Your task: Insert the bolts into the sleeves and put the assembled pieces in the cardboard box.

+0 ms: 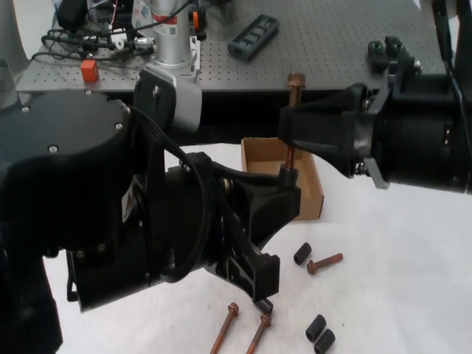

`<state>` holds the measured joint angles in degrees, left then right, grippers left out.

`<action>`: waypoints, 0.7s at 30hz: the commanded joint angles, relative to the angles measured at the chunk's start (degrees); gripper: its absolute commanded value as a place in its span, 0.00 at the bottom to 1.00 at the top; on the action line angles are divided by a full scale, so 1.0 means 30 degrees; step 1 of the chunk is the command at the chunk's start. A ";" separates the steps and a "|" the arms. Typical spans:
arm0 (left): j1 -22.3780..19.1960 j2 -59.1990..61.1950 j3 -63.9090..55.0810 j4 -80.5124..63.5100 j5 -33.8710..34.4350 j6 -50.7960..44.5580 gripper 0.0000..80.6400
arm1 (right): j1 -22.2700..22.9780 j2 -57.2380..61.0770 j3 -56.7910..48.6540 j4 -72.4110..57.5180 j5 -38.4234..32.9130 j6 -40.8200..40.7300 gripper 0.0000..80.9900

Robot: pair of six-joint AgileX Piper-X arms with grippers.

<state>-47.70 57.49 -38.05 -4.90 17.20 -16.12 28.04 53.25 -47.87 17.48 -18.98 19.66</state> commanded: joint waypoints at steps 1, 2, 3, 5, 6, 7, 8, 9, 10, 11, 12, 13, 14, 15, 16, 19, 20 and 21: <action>-0.0020 -0.0192 -0.0144 -0.0523 -0.0870 -0.0213 0.01 | 0.0048 -0.0007 -0.0065 0.0499 -0.0060 -0.0347 0.00; -0.0020 -0.0192 -0.0144 -0.0523 -0.1040 -0.0213 0.01 | 0.0048 -0.0007 -0.0065 0.0499 -0.0112 -0.0336 0.02; -0.0020 -0.0192 -0.0144 -0.0523 -0.1114 -0.0213 0.01 | 0.0048 -0.0007 -0.0065 0.0464 -0.0247 -0.0336 0.08; -0.0020 -0.0192 -0.0144 -0.0523 -0.1114 -0.0213 0.01 | 0.0048 -0.0007 -0.0065 0.0367 -0.0514 -0.0336 0.24; -0.0020 -0.0192 -0.0144 -0.0523 -0.1114 -0.0213 0.01 | 0.0048 -0.0007 -0.0065 0.0331 -0.0523 -0.0336 0.36; -0.0020 -0.0192 -0.0144 -0.0523 -0.1114 -0.0213 0.01 | 0.0048 -0.0007 -0.0065 0.0334 -0.0519 -0.0336 0.45; -0.0020 -0.0192 -0.0144 -0.0523 -0.1114 -0.0213 0.01 | 0.0048 -0.0007 -0.0065 0.0334 -0.0519 -0.0336 0.53; -0.0020 -0.0192 -0.0144 -0.0523 -0.1114 -0.0213 0.01 | 0.0048 -0.0007 -0.0112 0.0334 -0.0484 -0.0279 0.56; -0.0020 -0.0192 -0.0144 -0.0560 -0.1111 -0.0173 0.01 | -0.0010 -0.0007 -0.0152 0.0334 -0.0431 -0.0277 0.56; -0.0020 -0.0192 -0.0144 -0.0542 -0.1111 -0.0117 0.01 | -0.0107 -0.0134 -0.0183 0.0334 -0.0308 -0.0282 0.55; -0.0020 -0.0192 -0.0144 -0.0542 -0.1190 -0.0035 0.01 | -0.0291 -0.0328 -0.0173 0.0198 -0.0103 -0.0282 0.53; -0.0020 -0.0192 -0.0144 -0.0542 -0.1403 -0.0041 0.01 | -0.0516 -0.0581 -0.0173 0.0091 0.0181 -0.0282 0.52; -0.0020 -0.0192 -0.0144 -0.0542 -0.1767 -0.0041 0.01 | -0.0815 -0.0935 -0.0173 0.0041 0.0533 -0.0282 0.51; -0.0020 -0.0192 -0.0144 -0.0542 -0.2138 -0.0041 0.01 | -0.1182 -0.1352 -0.0173 0.0047 0.0968 -0.0484 0.51; -0.0020 -0.0085 -0.0186 -0.0542 -0.2752 -0.0103 0.01 | -0.1590 -0.1794 -0.0173 0.0199 0.1403 -0.0825 0.51; 0.0356 0.0979 -0.0768 -0.0542 -0.3769 -0.0274 0.01 | -0.2958 -0.3045 -0.0173 0.1057 0.2477 -0.2035 0.51; 0.0652 0.1733 -0.1204 -0.0498 -0.3765 -0.0398 0.01 | -0.3372 -0.3342 -0.0173 0.1411 0.2740 -0.2374 0.51; 0.0907 0.2632 -0.1803 -0.0422 -0.3811 -0.0658 0.01 | -0.3876 -0.3694 -0.0173 0.1858 0.2989 -0.2595 0.51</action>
<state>-45.56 63.67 -42.18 -4.92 7.12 -17.26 20.12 45.20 -47.87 20.04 -12.89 15.22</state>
